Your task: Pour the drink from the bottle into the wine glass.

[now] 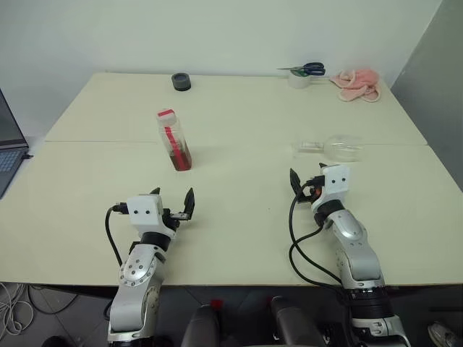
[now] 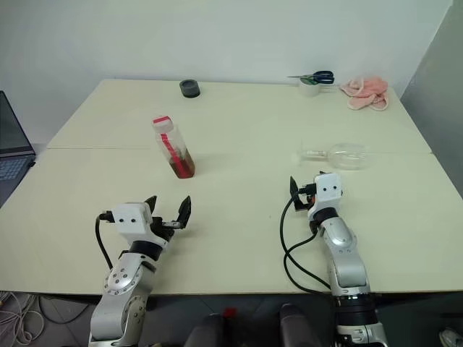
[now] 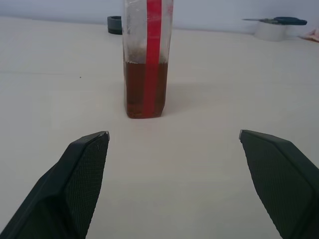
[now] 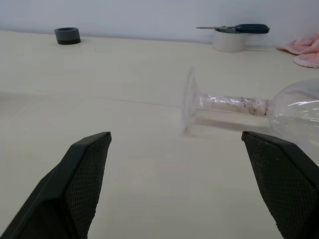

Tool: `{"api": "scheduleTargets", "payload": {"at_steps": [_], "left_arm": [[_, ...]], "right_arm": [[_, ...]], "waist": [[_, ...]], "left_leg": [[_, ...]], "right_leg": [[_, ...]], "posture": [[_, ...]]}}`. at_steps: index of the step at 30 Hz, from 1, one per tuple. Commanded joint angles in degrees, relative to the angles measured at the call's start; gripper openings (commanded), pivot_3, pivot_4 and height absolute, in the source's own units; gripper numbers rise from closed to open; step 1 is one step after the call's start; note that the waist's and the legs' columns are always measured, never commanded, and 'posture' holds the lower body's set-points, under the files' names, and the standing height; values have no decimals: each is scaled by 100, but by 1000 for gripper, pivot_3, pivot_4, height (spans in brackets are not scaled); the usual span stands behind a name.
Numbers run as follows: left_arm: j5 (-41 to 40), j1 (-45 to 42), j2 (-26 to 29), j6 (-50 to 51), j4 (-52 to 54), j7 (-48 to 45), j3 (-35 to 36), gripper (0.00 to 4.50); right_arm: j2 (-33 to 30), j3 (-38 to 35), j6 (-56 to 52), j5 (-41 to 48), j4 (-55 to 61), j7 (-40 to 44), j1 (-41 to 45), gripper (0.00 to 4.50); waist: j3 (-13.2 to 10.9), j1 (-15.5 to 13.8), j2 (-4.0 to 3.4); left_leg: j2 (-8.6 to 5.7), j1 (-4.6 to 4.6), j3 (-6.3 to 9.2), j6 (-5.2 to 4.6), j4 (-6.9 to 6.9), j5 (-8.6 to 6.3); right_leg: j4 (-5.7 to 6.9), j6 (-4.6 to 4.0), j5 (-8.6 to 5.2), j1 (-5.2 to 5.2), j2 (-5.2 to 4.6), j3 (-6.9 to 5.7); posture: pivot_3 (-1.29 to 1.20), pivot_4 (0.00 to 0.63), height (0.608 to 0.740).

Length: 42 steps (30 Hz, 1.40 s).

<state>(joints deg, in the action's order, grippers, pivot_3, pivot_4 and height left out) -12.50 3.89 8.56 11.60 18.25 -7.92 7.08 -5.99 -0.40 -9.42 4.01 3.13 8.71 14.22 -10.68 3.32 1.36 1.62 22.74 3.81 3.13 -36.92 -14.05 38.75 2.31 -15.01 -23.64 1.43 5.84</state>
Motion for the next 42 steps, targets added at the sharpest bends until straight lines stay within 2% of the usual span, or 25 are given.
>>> {"api": "scheduleTargets", "payload": {"at_steps": [1, 19, 24, 31, 36, 42], "left_arm": [[40, 8, -13, -45, 291, 22, -28, 4479], [207, -435, -174, -75, 27, 11, -325, 4479], [256, -514, -192, -29, -16, 177, -196, 4479], [457, -1478, -62, 361, -16, 655, 37, 4479], [482, -2471, 43, 955, -293, 1007, 278, 4479], [637, -2864, 174, 1043, -834, 1041, 290, 4479]], "right_arm": [[-23, -14, 53, 30, 276, 25, 48, 4500], [79, -219, -223, 444, 398, 48, 78, 4500], [58, -156, -240, 419, 442, 82, 93, 4500], [-469, 973, 278, -200, 606, 1001, 310, 4500], [-547, 1204, 379, -183, 472, 1397, 688, 4500], [-451, 1216, 312, -1, 371, 1726, 1070, 4500]], "waist": [[0, 0, 0], [0, -2, 0], [0, -2, 0], [0, -4, 1], [-1, -9, 2], [-1, -7, 1]], "left_leg": [[0, 0, 0, 0, 0, 0], [0, 2, 1, 0, 1, 0], [-1, 2, 5, 0, -3, 0], [-1, 2, 8, 0, -3, 0], [-3, 3, 14, 1, -4, 1], [-3, 6, 21, 1, 1, 0]], "right_leg": [[0, 0, 0, 0, 0, 0], [-1, 0, 0, 0, 1, -1], [1, 1, 1, 1, 1, -2], [2, 1, 1, 1, 3, -7], [-2, 3, 2, 6, 3, -13], [-5, 2, 3, 5, 2, -19]], "posture": [[0, 150, 740], [0, 150, 740], [0, 150, 740], [0, 150, 740], [0, 150, 740], [0, 150, 740]]}}
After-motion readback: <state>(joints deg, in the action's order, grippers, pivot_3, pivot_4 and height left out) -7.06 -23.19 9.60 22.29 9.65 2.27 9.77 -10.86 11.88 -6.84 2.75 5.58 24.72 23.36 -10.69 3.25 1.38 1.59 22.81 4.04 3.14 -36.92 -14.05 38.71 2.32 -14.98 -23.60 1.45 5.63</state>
